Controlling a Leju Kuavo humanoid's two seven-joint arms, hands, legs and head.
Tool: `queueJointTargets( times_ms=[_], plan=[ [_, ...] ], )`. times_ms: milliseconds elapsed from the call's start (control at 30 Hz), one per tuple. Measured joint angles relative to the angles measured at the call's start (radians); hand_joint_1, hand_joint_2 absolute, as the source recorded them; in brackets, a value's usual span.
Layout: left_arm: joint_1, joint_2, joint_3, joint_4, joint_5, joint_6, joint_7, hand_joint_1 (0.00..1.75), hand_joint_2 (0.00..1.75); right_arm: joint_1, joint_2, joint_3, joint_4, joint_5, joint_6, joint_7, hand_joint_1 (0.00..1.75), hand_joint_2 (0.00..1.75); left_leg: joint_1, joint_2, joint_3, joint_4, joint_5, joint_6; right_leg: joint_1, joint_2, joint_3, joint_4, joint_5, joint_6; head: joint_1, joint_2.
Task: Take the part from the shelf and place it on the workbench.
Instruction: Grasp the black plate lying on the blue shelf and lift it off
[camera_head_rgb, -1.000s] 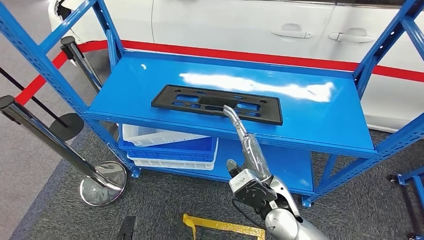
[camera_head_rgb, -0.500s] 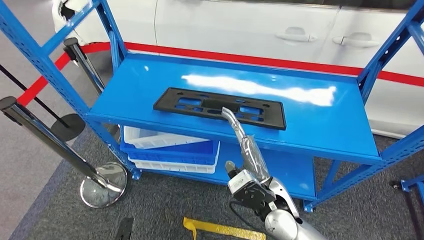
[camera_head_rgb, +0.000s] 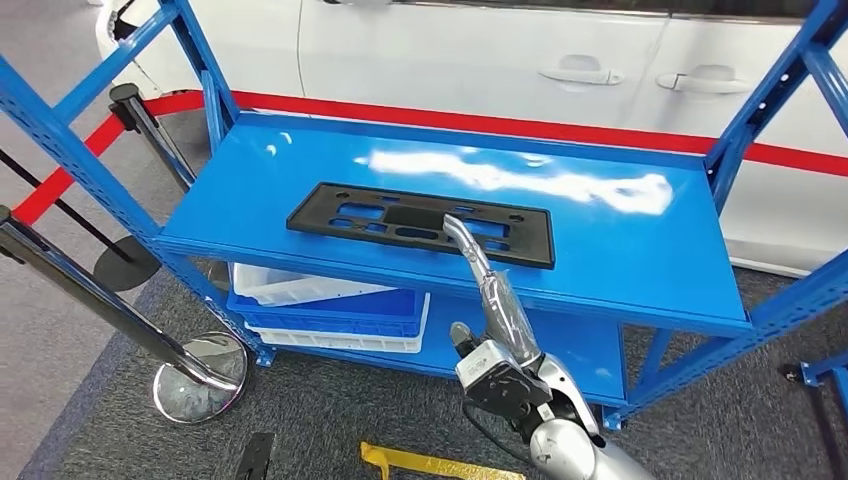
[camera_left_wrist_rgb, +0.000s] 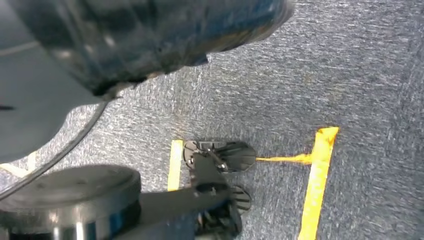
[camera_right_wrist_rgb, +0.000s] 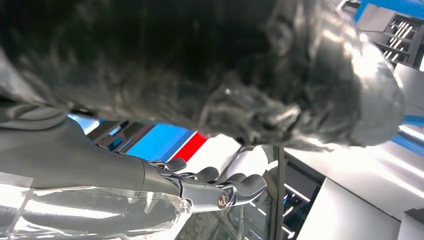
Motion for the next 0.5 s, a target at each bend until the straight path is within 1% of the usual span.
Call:
queueJointTargets(
  times_ms=[33,67,133,167,200,233,267,300,333,367,400,433,467,500],
  plan=[
    [0.0,0.001,0.0,0.0,0.0,0.0,0.0,0.0,0.0,-0.001,0.0,0.0,0.0,-0.001,0.0,0.0,0.0,0.0,-0.003,0.0,0.006,-0.01,-0.005,0.005,-0.001,0.0,0.0,-0.002,0.0,0.004,0.001,0.0],
    [0.0,0.001,0.0,0.0,0.0,0.0,0.0,0.0,0.0,-0.001,0.0,0.0,0.0,-0.001,-0.001,0.0,0.0,0.0,-0.004,0.0,0.011,-0.023,-0.006,0.007,-0.003,0.0,0.002,-0.006,0.0,0.009,-0.002,0.0],
    [0.001,0.0,-0.001,0.0,0.0,0.0,0.0,0.0,0.0,-0.002,0.0,0.0,0.0,-0.001,-0.002,0.0,0.0,0.0,0.004,0.003,0.033,-0.052,-0.002,0.004,-0.001,-0.001,0.003,0.002,-0.009,0.018,-0.003,0.0],
    [0.001,-0.001,-0.001,0.0,0.0,0.0,0.0,0.0,0.0,-0.004,0.0,0.0,0.0,-0.001,-0.002,-0.001,0.0,0.0,0.009,0.004,0.046,-0.066,0.001,0.002,0.0,-0.001,-0.007,0.027,-0.023,0.022,-0.001,0.0],
    [0.0,-0.002,-0.001,0.0,-0.001,0.0,-0.001,0.0,0.0,-0.004,0.0,0.0,0.0,-0.001,-0.002,-0.001,0.0,0.0,0.014,0.005,0.057,-0.075,0.001,-0.001,-0.002,-0.002,-0.03,0.076,-0.044,0.027,0.001,0.0],
    [-0.001,-0.002,-0.001,0.0,-0.001,0.0,-0.001,0.0,0.0,-0.004,0.0,0.001,0.0,-0.001,-0.002,-0.001,0.0,0.0,0.015,0.005,0.063,-0.078,-0.002,0.0,-0.006,-0.002,-0.063,0.137,-0.069,0.032,0.002,0.0],
    [-0.001,-0.002,-0.001,0.0,-0.001,0.0,-0.001,0.0,0.0,-0.003,0.0,0.001,0.0,-0.001,-0.002,-0.001,0.0,0.0,0.015,0.005,0.067,-0.077,-0.007,-0.001,-0.011,-0.002,-0.1,0.198,-0.087,0.037,0.003,0.0],
    [-0.001,-0.002,-0.001,0.0,-0.001,0.0,0.0,0.0,0.0,-0.001,0.0,0.001,0.001,-0.001,-0.002,-0.001,0.0,0.0,0.016,0.005,0.072,-0.075,-0.013,-0.002,-0.017,-0.002,-0.128,0.238,-0.091,0.043,0.003,0.0],
    [0.0,-0.003,-0.001,0.0,-0.001,0.0,0.0,0.0,0.0,0.0,0.0,0.001,0.002,-0.001,-0.002,-0.001,0.0,0.0,0.019,0.004,0.076,-0.071,-0.019,-0.005,-0.023,-0.003,-0.14,0.242,-0.075,0.049,0.002,0.0],
    [0.001,-0.004,-0.001,0.0,-0.001,0.0,0.0,0.0,0.0,0.0,0.0,0.001,0.002,-0.001,-0.002,-0.001,0.0,0.0,0.022,0.003,0.08,-0.065,-0.027,-0.009,-0.027,-0.004,-0.131,0.206,-0.04,0.056,0.003,0.0],
    [0.002,-0.004,-0.001,0.0,-0.001,0.0,0.0,0.0,0.0,0.0,0.0,0.001,0.003,-0.001,-0.002,-0.001,0.0,0.0,0.026,0.002,0.084,-0.056,-0.037,-0.015,-0.032,-0.006,-0.109,0.144,0.001,0.062,0.003,0.0],
    [0.001,-0.005,-0.001,0.0,-0.001,0.0,0.0,0.0,0.0,-0.001,0.0,0.002,0.003,-0.001,-0.002,-0.001,0.0,0.0,0.028,0.001,0.083,-0.046,-0.049,-0.024,-0.034,-0.007,-0.085,0.089,0.027,0.067,0.004,0.0],
    [0.001,-0.004,-0.001,0.0,-0.001,0.0,0.0,0.0,0.0,-0.001,0.0,0.002,0.003,-0.001,-0.002,0.0,0.0,0.0,0.028,0.0,0.08,-0.034,-0.059,-0.032,-0.034,-0.007,-0.067,0.047,0.041,0.065,0.007,0.0],
    [0.0,-0.004,-0.001,0.0,-0.001,0.0,0.0,0.0,0.0,-0.001,0.0,0.002,0.004,-0.002,-0.002,0.0,0.0,0.0,0.027,-0.001,0.077,-0.025,-0.067,-0.04,-0.033,-0.006,-0.059,0.029,0.039,0.06,0.007,0.0]
  ],
)
